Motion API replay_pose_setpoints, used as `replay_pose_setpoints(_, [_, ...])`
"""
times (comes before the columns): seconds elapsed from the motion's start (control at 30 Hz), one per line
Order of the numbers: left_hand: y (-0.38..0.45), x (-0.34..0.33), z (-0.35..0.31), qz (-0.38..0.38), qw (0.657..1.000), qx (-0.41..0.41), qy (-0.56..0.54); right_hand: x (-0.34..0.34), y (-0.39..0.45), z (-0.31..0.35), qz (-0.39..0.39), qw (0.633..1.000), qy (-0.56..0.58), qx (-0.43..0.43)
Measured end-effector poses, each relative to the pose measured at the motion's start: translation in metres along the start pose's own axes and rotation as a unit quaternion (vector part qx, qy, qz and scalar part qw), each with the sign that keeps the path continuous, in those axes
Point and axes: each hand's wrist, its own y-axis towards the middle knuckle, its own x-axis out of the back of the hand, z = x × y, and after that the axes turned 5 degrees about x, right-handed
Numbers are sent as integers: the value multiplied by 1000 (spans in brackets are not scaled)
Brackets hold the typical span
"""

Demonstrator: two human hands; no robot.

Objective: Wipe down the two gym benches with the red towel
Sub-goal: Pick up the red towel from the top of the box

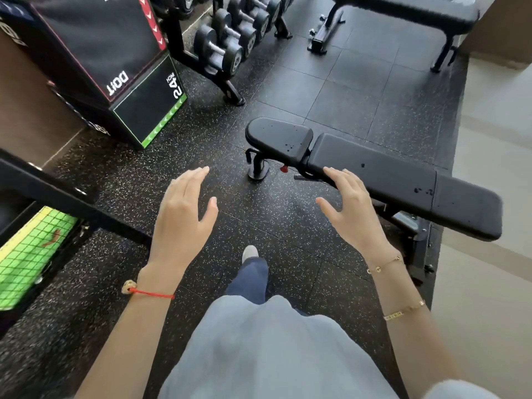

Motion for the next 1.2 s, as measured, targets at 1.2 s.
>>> replay_pose_setpoints(1.2, [433, 65, 269, -119, 959, 257, 20, -229, 613, 187, 181, 945, 36, 269])
